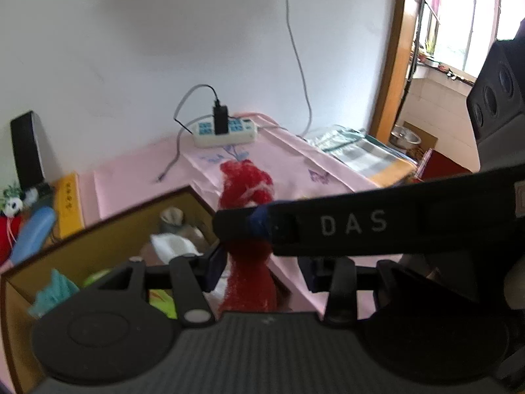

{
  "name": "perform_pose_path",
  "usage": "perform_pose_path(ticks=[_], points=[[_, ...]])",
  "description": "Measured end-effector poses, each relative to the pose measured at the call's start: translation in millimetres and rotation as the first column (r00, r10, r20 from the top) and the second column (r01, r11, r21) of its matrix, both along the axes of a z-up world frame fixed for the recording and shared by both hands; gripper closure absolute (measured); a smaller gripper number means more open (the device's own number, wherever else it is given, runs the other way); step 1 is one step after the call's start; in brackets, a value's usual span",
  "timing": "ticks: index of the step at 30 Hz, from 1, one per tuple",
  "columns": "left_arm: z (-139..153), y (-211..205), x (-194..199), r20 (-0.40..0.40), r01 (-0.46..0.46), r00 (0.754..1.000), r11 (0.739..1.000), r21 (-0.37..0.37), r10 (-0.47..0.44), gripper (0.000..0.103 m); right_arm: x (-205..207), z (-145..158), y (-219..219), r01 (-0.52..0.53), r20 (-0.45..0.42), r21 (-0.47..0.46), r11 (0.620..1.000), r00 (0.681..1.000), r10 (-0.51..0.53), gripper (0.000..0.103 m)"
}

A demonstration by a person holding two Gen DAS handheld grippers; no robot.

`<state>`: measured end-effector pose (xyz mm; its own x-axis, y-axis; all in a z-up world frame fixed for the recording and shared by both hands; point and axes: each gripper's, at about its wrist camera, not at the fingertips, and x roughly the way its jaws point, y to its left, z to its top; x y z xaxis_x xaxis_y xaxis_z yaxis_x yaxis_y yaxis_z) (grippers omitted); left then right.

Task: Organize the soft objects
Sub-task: 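Lift the red plush and carry it over the box, then lower the red plush into the box and open the right gripper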

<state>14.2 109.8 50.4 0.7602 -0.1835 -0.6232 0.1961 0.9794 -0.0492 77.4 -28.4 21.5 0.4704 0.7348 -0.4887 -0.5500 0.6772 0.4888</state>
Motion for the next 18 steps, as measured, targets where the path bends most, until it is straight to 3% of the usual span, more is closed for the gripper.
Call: perform_pose_path(ticks=[8, 18], points=[[4.1, 22.2, 20.5, 0.008, -0.052, 0.999, 0.999, -0.015, 0.052, 0.062, 14.8, 9.6, 27.1, -0.018, 0.069, -0.052, 0.998, 0.997, 0.022, 0.085], [-24.4, 40.4, 49.4, -0.074, -0.084, 0.994, 0.995, -0.056, 0.079, 0.063, 35.9, -12.8, 49.4, -0.022, 0.076, -0.145, 0.989, 0.997, 0.033, 0.084]])
